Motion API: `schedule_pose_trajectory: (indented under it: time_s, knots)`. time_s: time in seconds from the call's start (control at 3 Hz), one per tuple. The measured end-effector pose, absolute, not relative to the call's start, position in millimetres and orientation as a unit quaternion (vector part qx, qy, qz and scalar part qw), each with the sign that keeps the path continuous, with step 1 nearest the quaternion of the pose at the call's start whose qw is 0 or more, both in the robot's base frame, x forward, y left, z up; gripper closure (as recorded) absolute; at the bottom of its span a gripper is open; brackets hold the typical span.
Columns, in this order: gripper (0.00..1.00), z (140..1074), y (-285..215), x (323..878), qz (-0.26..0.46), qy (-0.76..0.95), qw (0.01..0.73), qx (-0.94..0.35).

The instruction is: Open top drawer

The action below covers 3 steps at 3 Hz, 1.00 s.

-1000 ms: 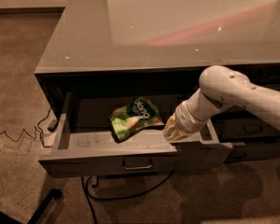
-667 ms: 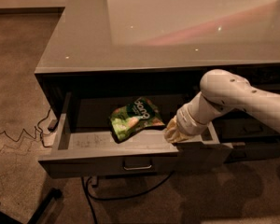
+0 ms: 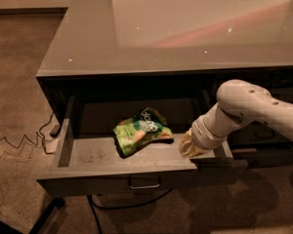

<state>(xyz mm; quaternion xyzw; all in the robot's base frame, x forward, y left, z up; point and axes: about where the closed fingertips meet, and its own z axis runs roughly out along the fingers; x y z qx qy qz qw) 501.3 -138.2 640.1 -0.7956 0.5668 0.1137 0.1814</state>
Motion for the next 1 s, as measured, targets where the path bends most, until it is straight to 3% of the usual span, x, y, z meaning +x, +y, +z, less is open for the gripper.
schedule_pose_trajectory:
  time_s: [1.0]
  knots:
    - [1.00, 630, -135, 490, 0.113, 0.569, 0.170, -0.797]
